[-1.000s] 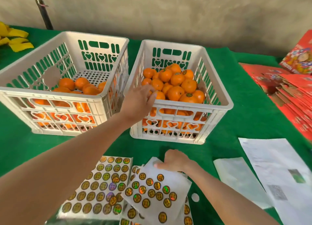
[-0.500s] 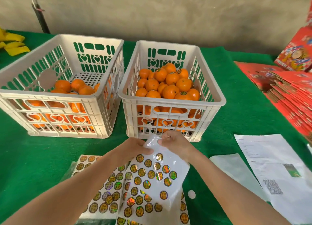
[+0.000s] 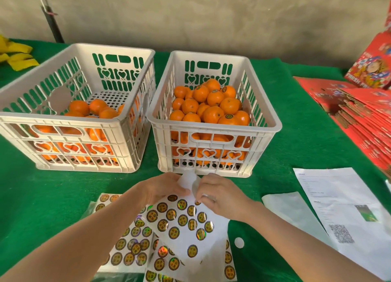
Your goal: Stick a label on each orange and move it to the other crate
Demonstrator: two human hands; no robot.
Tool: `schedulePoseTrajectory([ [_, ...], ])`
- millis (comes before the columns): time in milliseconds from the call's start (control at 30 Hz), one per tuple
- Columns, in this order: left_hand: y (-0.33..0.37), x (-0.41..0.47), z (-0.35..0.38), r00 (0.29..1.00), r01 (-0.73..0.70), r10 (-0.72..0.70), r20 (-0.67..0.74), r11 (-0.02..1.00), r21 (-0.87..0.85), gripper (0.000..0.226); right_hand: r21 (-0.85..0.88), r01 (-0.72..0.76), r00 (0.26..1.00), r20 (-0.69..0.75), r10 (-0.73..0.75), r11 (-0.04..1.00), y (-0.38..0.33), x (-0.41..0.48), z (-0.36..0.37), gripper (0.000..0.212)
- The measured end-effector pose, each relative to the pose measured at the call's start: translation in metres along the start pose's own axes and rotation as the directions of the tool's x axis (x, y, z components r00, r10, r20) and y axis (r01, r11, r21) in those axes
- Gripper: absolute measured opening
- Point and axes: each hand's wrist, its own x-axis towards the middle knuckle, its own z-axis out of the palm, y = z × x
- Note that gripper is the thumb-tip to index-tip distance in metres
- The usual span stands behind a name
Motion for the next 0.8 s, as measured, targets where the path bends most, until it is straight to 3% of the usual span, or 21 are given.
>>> schedulePoseTrajectory([
  [100, -0.005, 0.003, -0.002, 0.999, -0.029, 0.027, 0.031, 0.998, 0.063, 0.020, 0.144, -0.099, 0.993, -0.049, 0.107, 0.985, -0.002, 0.000, -0.002, 0.006],
  [200, -0.012, 0.007, 0.000, 0.993, -0.117, 0.117, 0.019, 0.943, 0.312, 0.017, 0.298, -0.172, 0.968, -0.124, 0.216, 0.939, -0.004, 0.009, -0.010, 0.010],
  [267, -0.014, 0.009, 0.005, 0.986, -0.134, 0.164, -0.017, 0.858, 0.497, 0.021, 0.345, -0.182, 0.957, -0.154, 0.247, 0.921, -0.009, 0.018, -0.016, 0.012],
  [333, -0.010, 0.007, 0.006, 0.962, -0.132, 0.262, -0.072, 0.683, 0.718, 0.042, 0.369, -0.175, 0.948, -0.186, 0.258, 0.913, -0.016, 0.030, -0.021, 0.012],
  [400, -0.003, -0.005, 0.002, 0.890, -0.146, 0.437, -0.132, 0.547, 0.824, 0.047, 0.397, -0.163, 0.932, -0.239, 0.273, 0.903, -0.024, 0.044, -0.024, 0.010],
  [467, 0.010, -0.028, -0.012, 0.813, -0.242, 0.561, -0.157, 0.570, 0.785, 0.029, 0.431, -0.111, 0.900, -0.339, 0.274, 0.896, -0.033, 0.061, -0.025, 0.009],
  [567, 0.028, -0.071, -0.044, 0.712, -0.332, 0.672, -0.206, 0.580, 0.744, 0.009, 0.428, 0.003, 0.842, -0.489, 0.229, 0.904, -0.048, 0.095, -0.024, 0.029],
  [700, 0.043, -0.119, -0.098, 0.504, -0.387, 0.757, -0.416, 0.628, 0.675, 0.015, 0.380, 0.042, 0.802, -0.564, 0.196, 0.924, -0.067, 0.172, -0.013, 0.033],
  [800, 0.049, -0.136, -0.149, 0.351, -0.382, 0.746, -0.566, 0.666, 0.641, 0.020, 0.383, 0.004, 0.823, -0.525, 0.214, 0.924, -0.077, 0.239, 0.001, 0.040],
])
